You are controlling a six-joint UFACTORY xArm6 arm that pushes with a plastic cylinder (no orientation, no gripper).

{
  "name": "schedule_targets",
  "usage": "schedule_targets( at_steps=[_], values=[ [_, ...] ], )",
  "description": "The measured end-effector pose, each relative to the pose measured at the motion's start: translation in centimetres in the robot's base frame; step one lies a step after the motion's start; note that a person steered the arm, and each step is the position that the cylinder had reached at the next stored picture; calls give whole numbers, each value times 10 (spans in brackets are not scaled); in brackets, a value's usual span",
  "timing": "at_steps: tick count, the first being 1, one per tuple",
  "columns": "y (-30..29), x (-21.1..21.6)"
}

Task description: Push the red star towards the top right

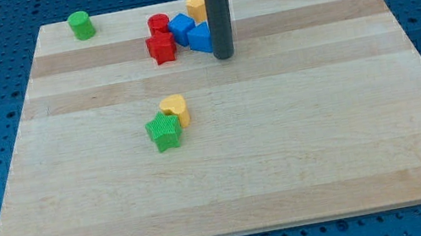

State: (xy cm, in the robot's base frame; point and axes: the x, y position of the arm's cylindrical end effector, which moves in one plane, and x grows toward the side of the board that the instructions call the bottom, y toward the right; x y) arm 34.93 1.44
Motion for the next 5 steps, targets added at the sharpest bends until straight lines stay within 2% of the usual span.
schedule_targets(
  at_steps=[3,5],
  values=[
    [-137,-5],
    [-149,-60]
  ],
)
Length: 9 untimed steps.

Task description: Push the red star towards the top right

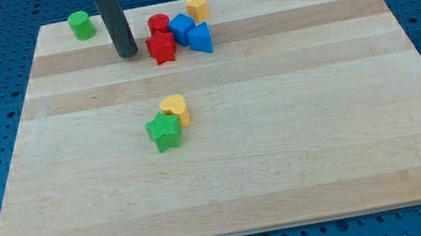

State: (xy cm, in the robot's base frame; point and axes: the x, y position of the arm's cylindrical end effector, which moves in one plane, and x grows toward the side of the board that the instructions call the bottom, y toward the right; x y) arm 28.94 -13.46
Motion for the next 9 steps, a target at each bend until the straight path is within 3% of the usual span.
schedule_targets(
  at_steps=[3,7,9],
  values=[
    [25,6],
    [131,87],
    [158,58]
  ],
)
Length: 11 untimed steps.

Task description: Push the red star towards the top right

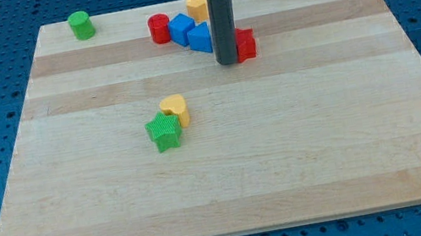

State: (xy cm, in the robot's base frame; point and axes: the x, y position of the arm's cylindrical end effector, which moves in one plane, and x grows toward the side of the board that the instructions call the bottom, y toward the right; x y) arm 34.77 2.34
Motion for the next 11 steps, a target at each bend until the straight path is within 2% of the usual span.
schedule_targets(
  at_steps=[3,5,11],
  values=[
    [87,-16],
    [124,-18],
    [112,-84]
  ],
)
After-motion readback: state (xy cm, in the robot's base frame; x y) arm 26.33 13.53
